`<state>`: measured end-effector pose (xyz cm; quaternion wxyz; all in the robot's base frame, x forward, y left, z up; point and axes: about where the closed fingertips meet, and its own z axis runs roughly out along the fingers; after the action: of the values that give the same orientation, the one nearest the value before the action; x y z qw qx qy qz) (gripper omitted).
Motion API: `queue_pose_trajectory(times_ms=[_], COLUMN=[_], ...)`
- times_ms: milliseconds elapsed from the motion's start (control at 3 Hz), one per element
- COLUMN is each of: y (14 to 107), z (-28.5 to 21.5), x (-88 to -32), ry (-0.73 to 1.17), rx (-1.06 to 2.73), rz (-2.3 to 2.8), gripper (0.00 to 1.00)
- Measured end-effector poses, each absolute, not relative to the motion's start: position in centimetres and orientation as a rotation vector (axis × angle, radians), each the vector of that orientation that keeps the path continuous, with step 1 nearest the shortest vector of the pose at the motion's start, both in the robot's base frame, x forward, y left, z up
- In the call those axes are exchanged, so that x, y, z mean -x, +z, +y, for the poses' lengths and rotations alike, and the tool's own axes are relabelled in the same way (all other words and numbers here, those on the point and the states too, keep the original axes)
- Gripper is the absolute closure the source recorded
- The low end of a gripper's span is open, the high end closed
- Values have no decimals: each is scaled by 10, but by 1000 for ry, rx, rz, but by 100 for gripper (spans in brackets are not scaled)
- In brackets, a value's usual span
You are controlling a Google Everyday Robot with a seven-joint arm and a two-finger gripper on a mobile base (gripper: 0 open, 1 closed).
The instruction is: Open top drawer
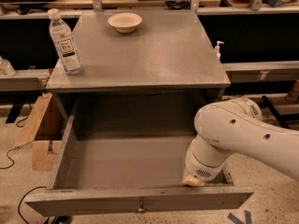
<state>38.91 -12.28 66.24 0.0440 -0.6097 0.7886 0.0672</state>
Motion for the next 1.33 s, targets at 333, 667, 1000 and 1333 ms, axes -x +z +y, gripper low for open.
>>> queue_pose_trajectory(times_ms=[333, 667, 1000, 1333], y=[675, 680, 692, 753], z=[-111, -136, -184, -254], x=[-361, -374, -420, -476], ry=[257, 178, 79, -105], rx=[1930, 1915, 1848, 1778], rz=[2361, 2224, 2146, 2115], gripper=[100, 100, 100, 100])
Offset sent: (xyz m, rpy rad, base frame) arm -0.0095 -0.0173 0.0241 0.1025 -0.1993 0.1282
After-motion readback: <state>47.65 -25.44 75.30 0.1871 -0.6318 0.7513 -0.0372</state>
